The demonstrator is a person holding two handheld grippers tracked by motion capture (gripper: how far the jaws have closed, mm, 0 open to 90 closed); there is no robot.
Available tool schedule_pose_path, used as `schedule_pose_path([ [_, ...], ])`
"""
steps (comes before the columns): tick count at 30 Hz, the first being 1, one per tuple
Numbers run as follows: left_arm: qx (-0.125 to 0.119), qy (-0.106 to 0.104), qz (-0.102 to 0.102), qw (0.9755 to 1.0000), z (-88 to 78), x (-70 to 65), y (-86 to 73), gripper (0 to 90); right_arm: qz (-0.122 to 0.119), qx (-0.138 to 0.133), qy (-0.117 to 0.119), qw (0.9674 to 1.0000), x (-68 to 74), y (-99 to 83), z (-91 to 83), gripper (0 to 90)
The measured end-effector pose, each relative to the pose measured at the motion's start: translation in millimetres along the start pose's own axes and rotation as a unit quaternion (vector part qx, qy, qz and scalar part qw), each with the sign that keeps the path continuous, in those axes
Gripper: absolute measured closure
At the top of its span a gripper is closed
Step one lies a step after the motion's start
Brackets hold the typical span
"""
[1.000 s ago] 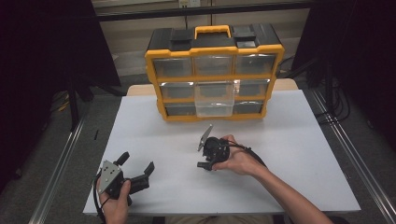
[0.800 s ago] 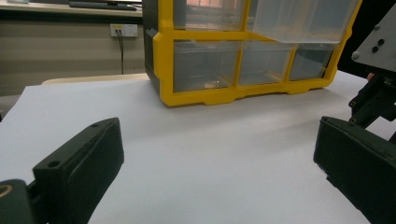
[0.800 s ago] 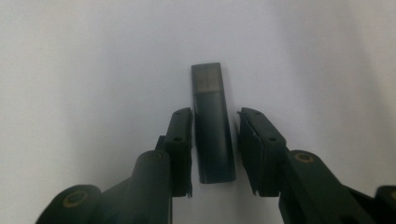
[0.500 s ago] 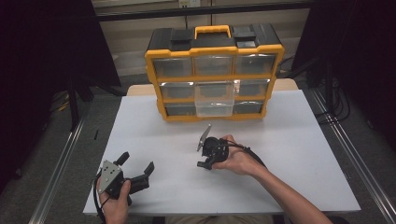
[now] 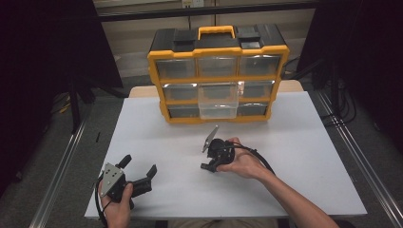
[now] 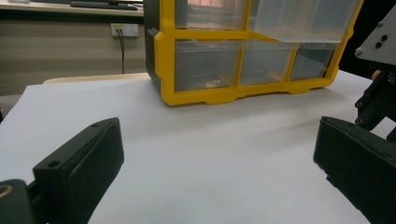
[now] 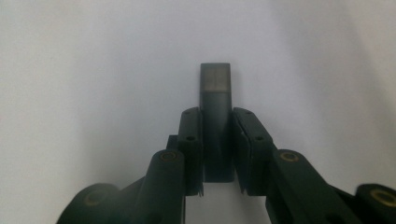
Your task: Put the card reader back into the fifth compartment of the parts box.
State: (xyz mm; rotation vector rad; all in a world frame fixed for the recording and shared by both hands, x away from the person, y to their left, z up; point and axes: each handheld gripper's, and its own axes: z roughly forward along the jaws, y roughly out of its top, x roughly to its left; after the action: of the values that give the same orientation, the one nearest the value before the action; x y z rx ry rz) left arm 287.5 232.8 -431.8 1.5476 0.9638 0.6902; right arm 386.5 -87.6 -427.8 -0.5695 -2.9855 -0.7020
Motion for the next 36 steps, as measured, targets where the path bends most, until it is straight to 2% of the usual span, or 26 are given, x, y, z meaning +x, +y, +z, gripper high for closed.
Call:
schedule_pose_path([
  [8,0.000,-0.001,-0.001,1.0000,0.0,-0.4,-0.1,1.9,0.009,-0.033,-0.002,0.9994,0.6,-7.2,-6.0,73.9],
  [14,-0.001,-0.002,-0.002,1.0000,0.5,-1.2,-0.2,1.9,0.015,-0.072,-0.003,0.9973,-2.5,-14.7,-16.6,73.9],
  [15,0.000,-0.001,-0.001,1.0000,0.0,-0.9,0.0,1.9,0.015,-0.072,-0.003,0.9973,-2.5,-14.7,-16.6,73.9],
  [19,-0.001,-0.001,-0.002,1.0000,-0.6,-0.3,0.1,1.9,0.016,-0.096,-0.004,0.9952,-0.9,-18.3,-25.3,73.9],
  [30,0.000,0.001,-0.001,1.0000,0.1,-1.1,0.1,1.9,0.016,-0.131,-0.001,0.9913,-0.6,-21.0,-36.4,73.9],
  [36,-0.002,-0.002,-0.003,1.0000,-0.1,-1.3,0.3,1.9,0.020,-0.156,-0.001,0.9875,-2.7,-23.8,-47.7,73.9],
])
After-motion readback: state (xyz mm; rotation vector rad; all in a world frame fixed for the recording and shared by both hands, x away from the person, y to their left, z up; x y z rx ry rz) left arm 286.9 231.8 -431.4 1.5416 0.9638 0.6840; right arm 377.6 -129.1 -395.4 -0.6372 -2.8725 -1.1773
